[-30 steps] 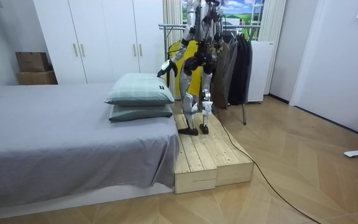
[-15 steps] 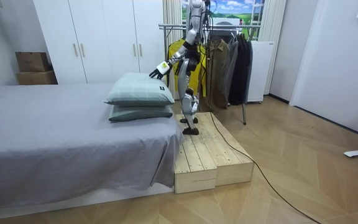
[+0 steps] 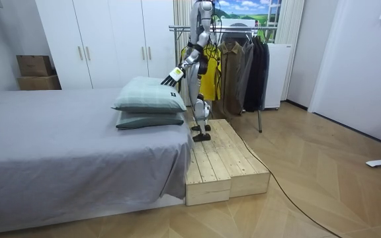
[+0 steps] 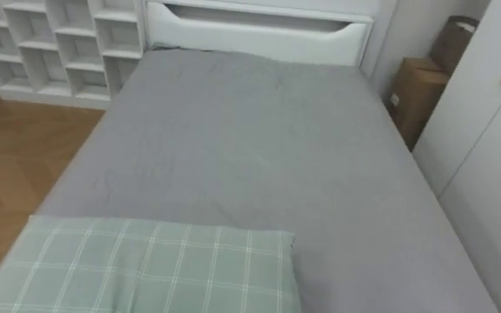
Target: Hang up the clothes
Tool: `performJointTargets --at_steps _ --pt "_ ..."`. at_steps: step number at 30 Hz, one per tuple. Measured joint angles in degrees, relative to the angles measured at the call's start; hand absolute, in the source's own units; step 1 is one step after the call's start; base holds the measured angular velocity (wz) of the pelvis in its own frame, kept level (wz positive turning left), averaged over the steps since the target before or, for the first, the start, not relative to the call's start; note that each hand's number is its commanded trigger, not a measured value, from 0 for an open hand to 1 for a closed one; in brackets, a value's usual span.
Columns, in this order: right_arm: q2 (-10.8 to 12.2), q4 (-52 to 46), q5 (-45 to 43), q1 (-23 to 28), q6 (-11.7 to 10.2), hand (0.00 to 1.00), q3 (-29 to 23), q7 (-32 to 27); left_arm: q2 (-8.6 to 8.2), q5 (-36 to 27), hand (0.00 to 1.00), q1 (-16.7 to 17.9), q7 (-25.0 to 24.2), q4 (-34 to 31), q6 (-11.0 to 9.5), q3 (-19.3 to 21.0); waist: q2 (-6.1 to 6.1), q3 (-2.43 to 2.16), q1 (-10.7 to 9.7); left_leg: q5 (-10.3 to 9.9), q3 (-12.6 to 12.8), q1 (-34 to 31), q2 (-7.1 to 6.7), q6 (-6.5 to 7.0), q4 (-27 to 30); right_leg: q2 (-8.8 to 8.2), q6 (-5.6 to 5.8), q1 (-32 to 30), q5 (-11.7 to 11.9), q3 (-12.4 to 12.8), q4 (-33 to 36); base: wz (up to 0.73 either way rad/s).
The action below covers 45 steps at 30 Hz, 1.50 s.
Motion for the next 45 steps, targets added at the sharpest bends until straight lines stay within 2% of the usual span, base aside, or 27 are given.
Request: performJointTargets --at_steps 2,7,8,10,11,13,14,16,18,20,22,24,27,32,37,43,45 --pt "-0.1 0.3 0.2 0.4 -0.1 0.0 -0.3 0.0 -0.01 0.0 0.0 0.2 -0.1 -0.1 -0.1 0.1 0.5 -0.18 0.1 0.0 0.8 0.0 0.07 0.01 0.0 -0.31 -0.01 0.1 -0.2 -0.3 0.0 0.13" --pt "-0.5 0.4 -0.2 2.7 -0.1 0.0 -1.9 -0.3 -0.21 0.1 0.0 0.6 0.0 0.0 -0.1 0.8 2.51 -0.43 -0.3 0.0 0.8 0.0 -0.27 0.04 -0.8 -0.37 0.22 0.3 -0.5 -1.3 0.0 0.07" --pt "-0.5 0.4 -0.1 3.5 -0.1 0.0 -2.4 -0.5 -0.21 0.1 0.0 1.2 0.1 0.0 -0.1 2.0 2.91 -0.56 -0.3 0.0 0.8 0.3 -0.35 0.06 -1.2 -0.39 0.23 0.3 -0.5 -1.2 0.0 0.0" --pt "-0.5 0.4 0.2 4.5 0.0 0.0 -2.8 -0.8 -0.08 0.0 0.0 2.0 1.0 0.0 0.0 3.2 3.31 -0.49 -0.3 0.1 0.7 1.0 -0.56 0.15 -1.8 -0.52 0.25 0.7 -0.5 -1.1 0.0 0.0" --pt "-0.6 0.4 0.2 5.1 0.1 0.0 -3.0 -1.1 -0.07 0.0 0.0 2.9 1.8 0.0 0.0 4.3 3.55 -0.64 -0.3 0.1 0.7 1.2 -0.65 0.16 -1.9 -0.61 0.34 0.9 -0.6 -1.1 0.0 0.0" --pt "-0.6 0.4 -0.1 5.5 0.2 0.0 -3.9 -2.0 -0.04 0.0 0.0 3.9 3.4 0.3 0.1 5.8 3.91 -0.64 -0.3 0.1 0.7 1.2 -0.73 0.16 -2.0 -0.7 0.35 0.9 -0.6 -1.3 0.1 0.0" --pt "-0.6 0.4 -0.1 5.5 0.4 0.0 -4.6 -2.3 0.08 0.0 0.0 4.8 4.4 0.8 0.4 7.7 4.15 -0.68 -0.3 0.1 0.7 1.3 -0.75 0.18 -2.2 -0.74 0.35 0.9 -0.6 -1.4 0.1 0.0" --pt "-0.6 0.3 -0.4 5.5 0.6 0.0 -5.1 -2.9 1.14 -0.2 0.0 6.6 6.9 1.9 1.8 9.8 4.3 -0.66 -0.1 0.1 0.7 1.7 -0.82 0.21 -2.5 -0.81 0.35 1.1 -0.6 -1.4 0.2 0.0" --pt "-0.6 0.3 -0.5 5.5 0.7 0.0 -5.1 -3.2 3.48 -0.7 0.0 8.8 10.3 4.4 3.9 12.1 4.39 -0.6 0.0 0.0 0.6 2.3 -0.92 0.34 -2.4 -0.9 0.35 1.8 -0.6 -1.6 0.2 0.07" --pt "-0.8 0.3 -0.5 5.3 0.7 0.0 -5.1 -3.1 4.34 -2.7 0.0 10.1 12.4 6.3 5.1 13.7 4.96 -0.46 0.3 -0.2 0.5 2.1 -0.95 0.57 -2.3 -0.94 0.36 1.8 -0.6 -1.6 0.2 0.1" --pt "-0.8 0.3 -0.7 4.8 0.7 0.0 -5.2 -3.0 4.25 -3.5 0.0 10.8 13.0 8.1 6.3 17.0 5.51 -0.28 0.5 -0.2 0.4 2.0 -1.2 0.69 -2.3 -1.18 0.68 1.8 -0.8 -1.8 0.2 0.1" --pt "-0.9 0.2 -0.9 4.8 0.8 0.0 -5.2 -2.0 4.16 -7.1 0.0 12.1 14.0 8.7 7.6 20.2 5.67 -0.23 0.6 0.0 0.8 2.0 -1.51 1.03 -2.3 -1.65 1.31 1.9 -1.2 -2.0 0.3 0.09" --pt "-1.7 0.1 -0.9 4.9 2.2 0.0 -5.2 -1.5 4.15 -11.6 0.0 12.9 15.1 9.4 8.7 21.2 5.92 -0.22 1.2 0.2 0.9 2.3 -2.0 1.43 -2.4 -2.43 1.86 1.8 -1.5 -2.1 0.5 0.06" --pt "-2.1 0.2 -0.9 5.2 3.2 0.0 -5.5 0.0 4.0 -13.2 0.0 13.2 14.5 13.0 11.3 21.2 5.87 -0.18 1.7 -0.1 0.8 3.4 -2.61 2.07 -2.6 -2.83 2.35 2.6 -1.7 -2.1 1.1 -0.01" --pt "-2.1 0.2 -1.7 5.2 4.1 0.0 -6.8 0.4 3.71 -13.3 0.0 13.5 9.3 14.2 13.8 21.1 5.91 -0.22 1.8 -0.4 1.5 3.6 -2.74 2.55 -2.4 -3.23 2.66 2.7 -1.8 -2.0 1.2 -0.02" --pt "-2.6 1.1 -3.0 5.7 5.1 0.0 -6.7 1.2 3.55 -8.9 0.0 13.5 4.2 14.2 16.9 19.7 5.79 -0.24 1.4 -0.6 2.1 4.2 -2.95 2.77 -2.8 -3.7 2.94 2.8 -1.9 -1.5 2.1 -0.05" --pt "-2.5 1.1 -4.4 6.0 5.7 0.0 -6.7 2.0 3.56 -5.4 0.0 13.1 2.7 14.1 17.8 19.2 5.56 -0.28 1.1 -0.6 2.0 4.4 -2.98 2.77 -2.9 -3.69 2.94 2.9 -1.9 -1.5 2.2 0.0"
